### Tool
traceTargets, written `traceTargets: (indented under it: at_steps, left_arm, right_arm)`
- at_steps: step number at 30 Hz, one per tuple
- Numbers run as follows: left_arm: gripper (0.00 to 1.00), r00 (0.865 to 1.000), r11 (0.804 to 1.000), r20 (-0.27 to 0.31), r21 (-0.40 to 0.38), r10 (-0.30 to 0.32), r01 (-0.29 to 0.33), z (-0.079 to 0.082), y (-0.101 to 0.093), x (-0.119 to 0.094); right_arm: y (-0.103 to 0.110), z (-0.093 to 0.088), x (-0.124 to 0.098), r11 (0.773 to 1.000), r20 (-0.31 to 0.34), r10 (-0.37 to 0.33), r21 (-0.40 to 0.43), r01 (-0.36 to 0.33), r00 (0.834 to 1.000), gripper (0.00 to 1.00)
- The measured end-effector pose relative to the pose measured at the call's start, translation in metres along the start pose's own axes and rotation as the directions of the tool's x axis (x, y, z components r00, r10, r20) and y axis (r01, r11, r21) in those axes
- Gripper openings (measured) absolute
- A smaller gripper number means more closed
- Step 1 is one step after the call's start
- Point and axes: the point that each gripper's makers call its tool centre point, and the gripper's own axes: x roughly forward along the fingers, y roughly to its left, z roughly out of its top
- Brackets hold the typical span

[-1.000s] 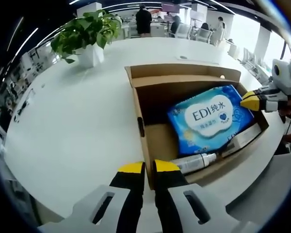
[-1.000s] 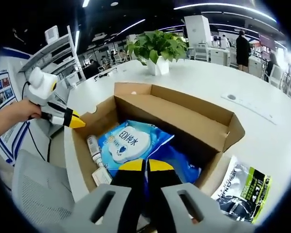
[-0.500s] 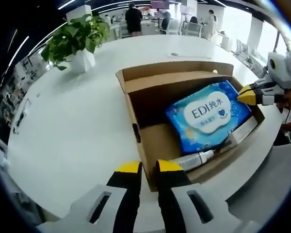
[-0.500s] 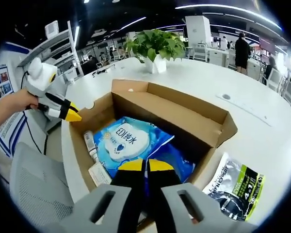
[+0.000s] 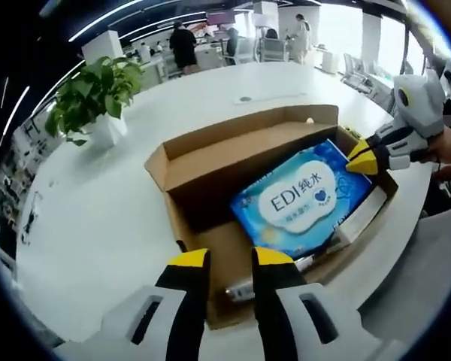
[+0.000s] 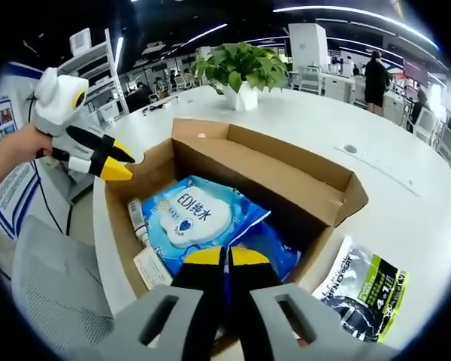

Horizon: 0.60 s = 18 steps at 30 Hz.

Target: Operate the shoe box by opening the lid, removing the specified soft item, and placing it in the target area until the item is outside and the box remains undamaged.

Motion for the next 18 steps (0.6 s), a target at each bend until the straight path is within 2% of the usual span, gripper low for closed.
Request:
traceTargets:
  at_steps: [4,11,18]
  left_arm:
    - [0.21,0.998,0.998,-0.02,-0.035,-0.056,0.055,-0.005,-0.008,0.013]
    - [0.24,0.992,0.993,-0.062,-0.05,-0.106,0.103,-0.014,-0.014,0.03]
    - [0.21,0.984,0.984,-0.083,-0.09,-0.159,0.152,-0.015,-0.018,0.046]
  right_arm:
    - [-0.002,-0.005,0.002,1.0,-0.012,-0.005,0.001,0.005,1.0,0.0]
    - [-0.003,-0.007,0.003,1.0,-0.022,-0.005,-0.003,0.005,1.0,0.0]
    - [-0.005,-0.011,0.004,1.0,-0.036,-0.007,-0.004,0.007,0.999,0.0]
